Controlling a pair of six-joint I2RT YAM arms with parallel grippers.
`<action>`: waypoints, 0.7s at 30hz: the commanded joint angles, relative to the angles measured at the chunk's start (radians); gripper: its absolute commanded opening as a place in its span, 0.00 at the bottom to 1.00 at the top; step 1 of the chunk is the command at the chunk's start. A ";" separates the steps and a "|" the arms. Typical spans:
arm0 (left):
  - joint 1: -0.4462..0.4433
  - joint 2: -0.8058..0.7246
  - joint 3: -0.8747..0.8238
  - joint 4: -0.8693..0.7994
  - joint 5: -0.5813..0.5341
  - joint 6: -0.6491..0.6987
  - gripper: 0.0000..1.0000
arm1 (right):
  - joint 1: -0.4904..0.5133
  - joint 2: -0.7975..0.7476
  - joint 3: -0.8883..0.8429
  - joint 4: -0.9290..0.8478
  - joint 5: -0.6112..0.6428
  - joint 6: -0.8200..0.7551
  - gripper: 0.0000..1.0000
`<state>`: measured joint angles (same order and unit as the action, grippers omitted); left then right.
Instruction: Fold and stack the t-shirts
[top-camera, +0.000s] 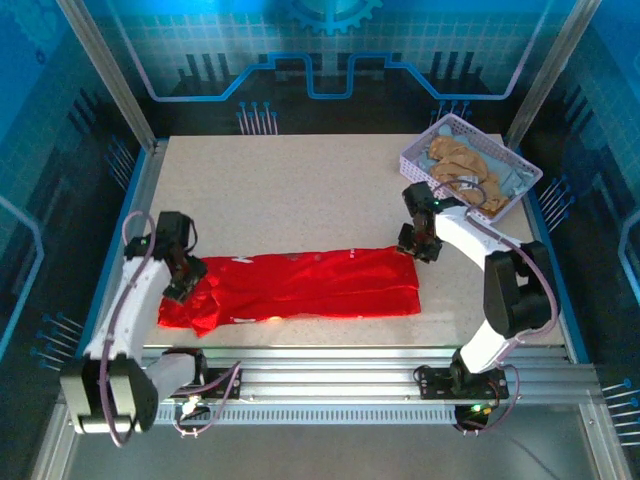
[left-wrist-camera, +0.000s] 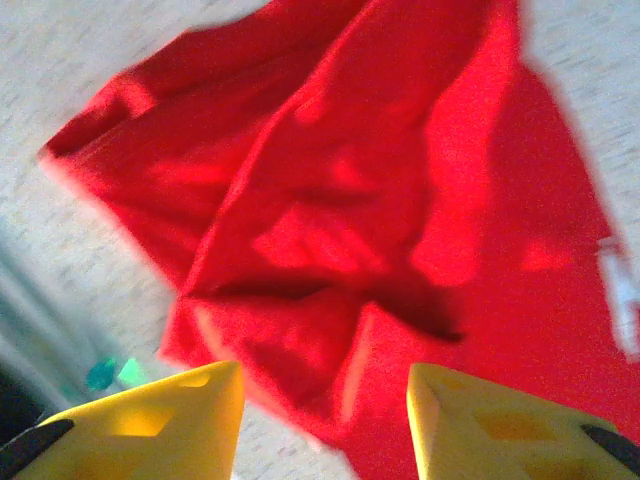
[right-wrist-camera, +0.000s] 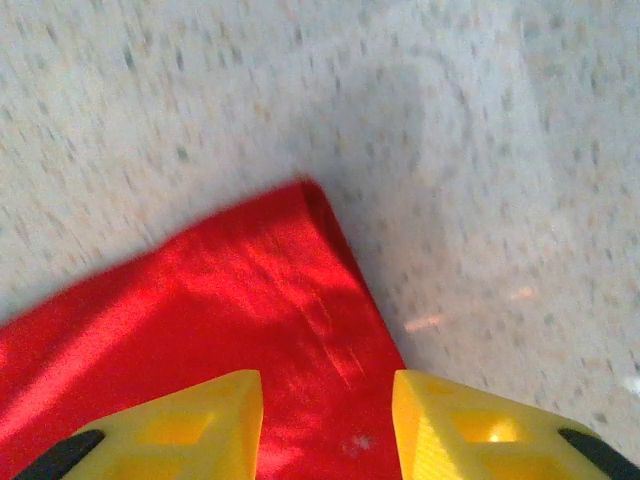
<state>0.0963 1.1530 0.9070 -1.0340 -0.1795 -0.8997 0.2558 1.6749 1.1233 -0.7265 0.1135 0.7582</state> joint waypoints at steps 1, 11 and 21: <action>0.061 0.165 0.097 0.146 0.070 0.097 0.49 | -0.041 0.080 0.063 0.063 -0.056 -0.048 0.40; 0.141 0.552 0.294 0.212 0.131 0.224 0.46 | -0.072 0.199 0.142 0.037 -0.053 -0.051 0.28; 0.143 0.621 0.262 0.223 0.111 0.203 0.31 | -0.074 0.170 0.130 0.007 0.013 -0.014 0.00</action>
<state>0.2337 1.7531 1.1755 -0.8017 -0.0731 -0.7021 0.1951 1.8648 1.2411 -0.6750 0.0830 0.7269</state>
